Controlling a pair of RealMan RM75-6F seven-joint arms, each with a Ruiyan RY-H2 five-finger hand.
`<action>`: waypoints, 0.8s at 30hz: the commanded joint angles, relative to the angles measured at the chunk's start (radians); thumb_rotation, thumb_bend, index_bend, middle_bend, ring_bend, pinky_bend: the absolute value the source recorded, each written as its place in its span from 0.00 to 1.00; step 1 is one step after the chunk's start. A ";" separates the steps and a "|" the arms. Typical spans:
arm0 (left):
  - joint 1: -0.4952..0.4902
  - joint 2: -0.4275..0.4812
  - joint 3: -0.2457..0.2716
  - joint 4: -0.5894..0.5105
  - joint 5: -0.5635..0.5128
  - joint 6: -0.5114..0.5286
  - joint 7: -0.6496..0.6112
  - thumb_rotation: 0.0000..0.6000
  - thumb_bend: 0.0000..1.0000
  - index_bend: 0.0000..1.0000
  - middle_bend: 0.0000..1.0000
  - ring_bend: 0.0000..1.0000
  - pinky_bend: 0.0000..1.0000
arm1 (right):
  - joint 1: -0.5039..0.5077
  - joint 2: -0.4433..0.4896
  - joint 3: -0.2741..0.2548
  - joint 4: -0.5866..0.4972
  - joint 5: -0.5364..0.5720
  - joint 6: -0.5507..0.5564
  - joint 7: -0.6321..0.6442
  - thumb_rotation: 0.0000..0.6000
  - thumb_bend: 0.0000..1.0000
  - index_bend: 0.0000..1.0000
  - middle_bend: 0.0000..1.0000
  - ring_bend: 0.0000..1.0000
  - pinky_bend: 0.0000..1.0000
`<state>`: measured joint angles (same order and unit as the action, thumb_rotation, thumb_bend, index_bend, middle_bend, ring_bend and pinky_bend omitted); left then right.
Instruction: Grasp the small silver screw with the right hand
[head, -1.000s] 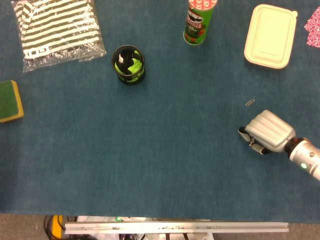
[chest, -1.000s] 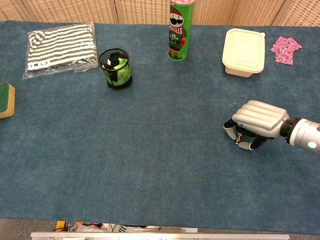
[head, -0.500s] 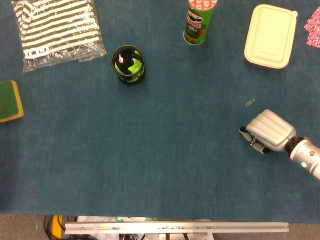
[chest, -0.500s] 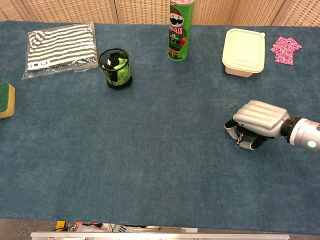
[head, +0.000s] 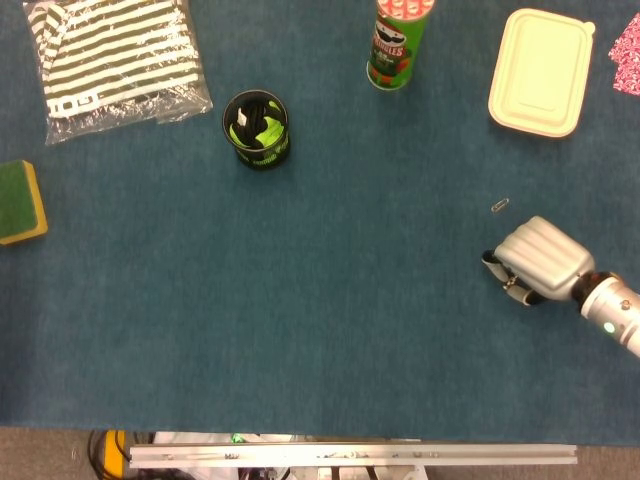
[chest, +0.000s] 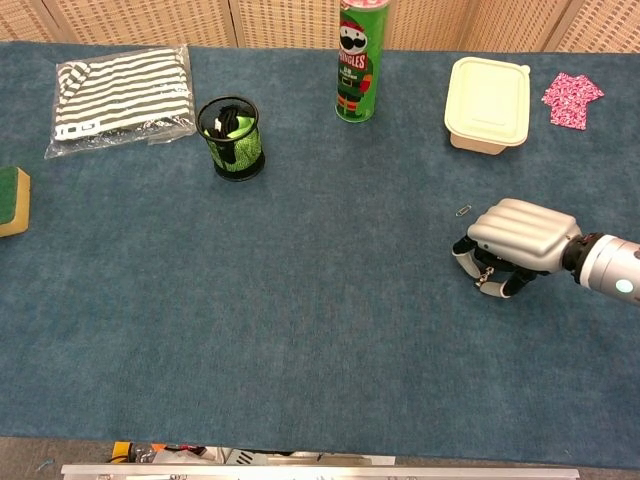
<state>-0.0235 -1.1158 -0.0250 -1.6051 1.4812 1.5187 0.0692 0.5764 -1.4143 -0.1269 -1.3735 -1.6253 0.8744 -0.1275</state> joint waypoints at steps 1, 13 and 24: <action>0.000 0.000 0.000 0.000 0.000 -0.001 0.001 1.00 0.25 0.00 0.00 0.02 0.00 | -0.002 0.006 0.000 -0.005 0.001 0.008 0.005 1.00 0.33 0.62 0.91 0.93 1.00; 0.000 0.006 -0.001 -0.008 0.005 0.004 0.006 1.00 0.25 0.00 0.00 0.02 0.00 | -0.033 0.063 0.019 -0.050 0.019 0.089 0.078 1.00 0.33 0.63 0.91 0.93 1.00; -0.001 0.008 -0.001 -0.022 0.013 0.008 0.019 1.00 0.25 0.00 0.00 0.02 0.00 | -0.057 0.121 0.050 -0.089 0.014 0.182 0.142 1.00 0.43 0.63 0.92 0.93 1.00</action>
<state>-0.0247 -1.1077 -0.0257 -1.6264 1.4934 1.5270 0.0883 0.5213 -1.2952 -0.0789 -1.4614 -1.6128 1.0539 0.0128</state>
